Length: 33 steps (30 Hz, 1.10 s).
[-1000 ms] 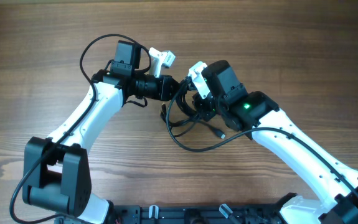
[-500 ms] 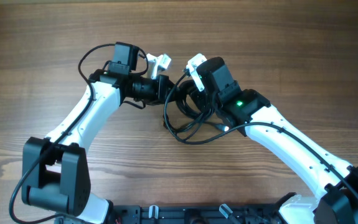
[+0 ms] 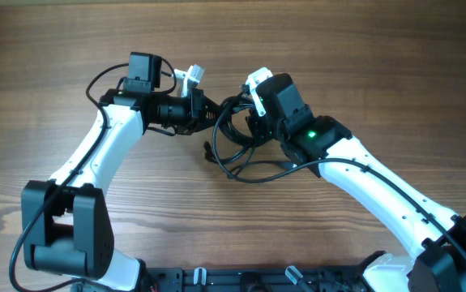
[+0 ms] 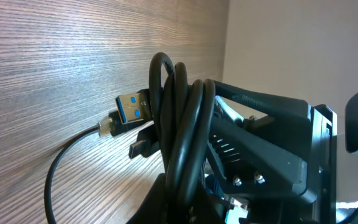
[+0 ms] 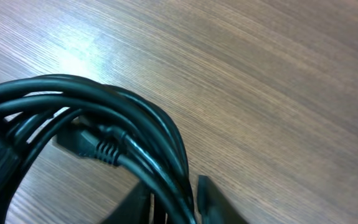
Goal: Untangle cables
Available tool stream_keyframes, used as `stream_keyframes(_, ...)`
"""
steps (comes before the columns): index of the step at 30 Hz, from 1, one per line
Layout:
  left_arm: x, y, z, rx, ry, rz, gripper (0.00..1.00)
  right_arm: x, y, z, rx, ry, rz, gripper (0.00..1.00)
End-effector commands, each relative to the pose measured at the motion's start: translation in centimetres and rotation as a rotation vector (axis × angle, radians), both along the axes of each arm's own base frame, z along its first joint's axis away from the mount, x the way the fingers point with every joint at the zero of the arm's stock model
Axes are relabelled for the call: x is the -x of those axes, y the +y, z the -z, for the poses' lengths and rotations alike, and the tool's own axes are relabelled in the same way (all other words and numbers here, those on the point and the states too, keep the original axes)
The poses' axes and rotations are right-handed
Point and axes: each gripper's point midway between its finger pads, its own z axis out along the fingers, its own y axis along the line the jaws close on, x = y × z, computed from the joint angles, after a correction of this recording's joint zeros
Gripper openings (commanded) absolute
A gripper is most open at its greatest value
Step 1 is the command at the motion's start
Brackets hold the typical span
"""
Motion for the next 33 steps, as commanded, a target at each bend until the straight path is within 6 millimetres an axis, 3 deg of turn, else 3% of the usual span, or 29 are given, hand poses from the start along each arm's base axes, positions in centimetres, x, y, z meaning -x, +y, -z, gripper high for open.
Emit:
stream_keyframes(1,0.1,-0.2,-1.4,0.048,-0.005,0.015,0.04,-0.1,1.1,-0.7,-0.100,0.033,0.032,0.14)
stream_keyframes(6,-1.2,1.0,0.8,-0.093,0.017,-0.084,0.04,0.4,1.4,-5.6,-0.317,0.047,0.114,0.04)
stream_keyframes(9,-2.0,1.9,1.9,-0.172,0.013,-0.136,0.04,0.8,-1.0,-7.6,-0.445,0.102,0.244,0.04)
stream_keyframes(11,-2.5,2.3,2.2,-0.206,-0.006,-0.158,0.04,0.9,-2.8,-7.8,-0.494,0.146,0.327,0.04)
stream_keyframes(16,-3.4,2.2,1.8,-0.197,-0.054,-0.167,0.04,2.4,-4.6,-4.3,-0.447,0.299,0.480,0.04)
stream_keyframes(20,-4.3,1.1,-0.4,-0.097,-0.151,-0.129,0.04,3.3,-7.0,-0.2,-0.344,0.410,0.663,0.04)
stream_keyframes(22,-4.6,0.0,-2.6,0.004,-0.248,-0.073,0.04,3.2,-6.7,1.5,-0.336,0.474,0.666,0.04)
stream_keyframes(24,-4.3,-1.3,-6.7,0.173,-0.420,0.045,0.04,3.3,-4.0,2.8,-0.370,0.563,0.523,0.05)
stream_keyframes(26,-3.7,-1.9,-9.3,0.271,-0.540,0.131,0.04,3.7,-2.6,3.0,-0.341,0.568,0.340,0.22)
stream_keyframes(28,-3.6,-1.9,-10.2,0.298,-0.580,0.153,0.04,3.3,-3.2,2.4,-0.332,0.545,0.327,0.40)
stream_keyframes(29,-3.7,-1.8,-10.4,0.298,-0.597,0.151,0.04,2.8,-3.6,1.3,-0.337,0.520,0.305,0.49)
stream_keyframes(31,-4.1,-1.5,-10.6,0.296,-0.620,0.144,0.04,1.9,-3.6,-1.6,-0.374,0.473,0.255,0.57)
stream_keyframes(33,-4.6,-1.0,-11.1,0.297,-0.642,0.127,0.04,1.1,-3.3,-5.3,-0.440,0.420,0.201,0.59)
